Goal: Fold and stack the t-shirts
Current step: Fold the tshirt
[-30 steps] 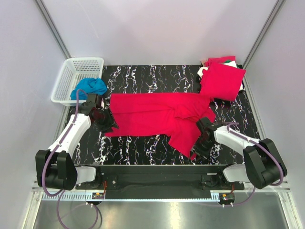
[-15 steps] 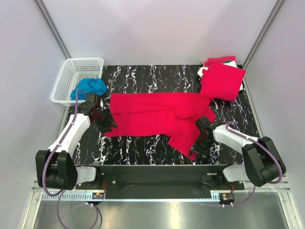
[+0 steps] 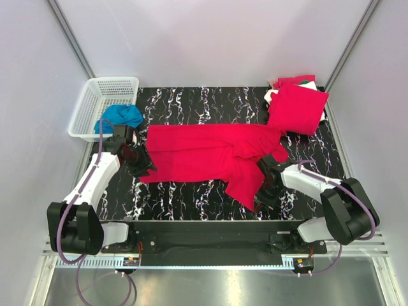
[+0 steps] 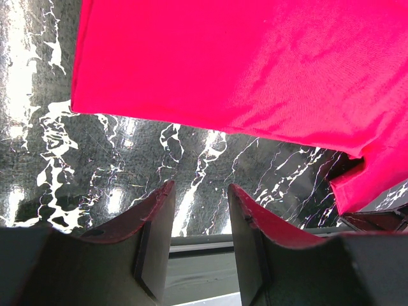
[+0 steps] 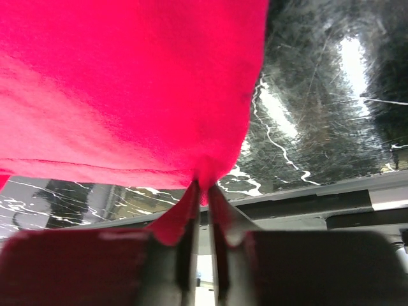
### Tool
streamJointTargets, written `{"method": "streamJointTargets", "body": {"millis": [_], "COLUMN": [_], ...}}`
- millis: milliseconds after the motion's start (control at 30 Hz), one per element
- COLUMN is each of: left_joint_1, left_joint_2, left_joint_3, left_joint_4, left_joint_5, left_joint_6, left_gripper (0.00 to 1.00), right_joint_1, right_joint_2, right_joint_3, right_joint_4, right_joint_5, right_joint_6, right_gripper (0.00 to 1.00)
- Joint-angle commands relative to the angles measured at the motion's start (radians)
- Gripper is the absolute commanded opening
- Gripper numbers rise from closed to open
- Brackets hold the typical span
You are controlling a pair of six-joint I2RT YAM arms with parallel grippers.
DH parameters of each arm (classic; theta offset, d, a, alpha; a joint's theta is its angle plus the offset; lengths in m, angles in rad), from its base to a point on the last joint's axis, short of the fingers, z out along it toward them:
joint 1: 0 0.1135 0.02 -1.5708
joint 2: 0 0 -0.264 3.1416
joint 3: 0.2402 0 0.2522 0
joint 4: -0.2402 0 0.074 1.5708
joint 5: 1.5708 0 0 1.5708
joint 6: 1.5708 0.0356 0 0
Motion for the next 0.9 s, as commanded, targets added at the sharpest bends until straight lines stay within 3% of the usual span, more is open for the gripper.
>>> {"method": "streamJointTargets", "body": {"millis": [0, 200, 633, 767, 867], "left_joint_1": [0.008, 0.012, 0.037, 0.063, 0.074], "left_joint_2": [-0.025, -0.022, 0.073, 0.080, 0.087], "left_joint_3": [0.020, 0.020, -0.038, -0.104, -0.148], "left_joint_4": [0.004, -0.003, -0.040, 0.024, 0.085], "left_joint_5": [0.017, -0.034, -0.307, -0.310, -0.289], "left_joint_6": [0.017, -0.003, -0.192, -0.206, -0.198], "left_gripper": [0.43, 0.44, 0.44, 0.44, 0.44], "right_joint_1": [0.015, 0.015, 0.015, 0.015, 0.016], "right_joint_2": [0.014, 0.014, -0.001, -0.006, -0.002], "right_joint_3": [0.038, 0.043, 0.052, 0.064, 0.067], "right_joint_4": [-0.024, -0.028, -0.021, -0.024, -0.025], "right_joint_5": [0.050, 0.055, 0.033, 0.030, 0.027], "right_joint_6": [0.015, 0.012, -0.004, -0.013, -0.017], "right_gripper": [0.12, 0.10, 0.08, 0.00, 0.00]}}
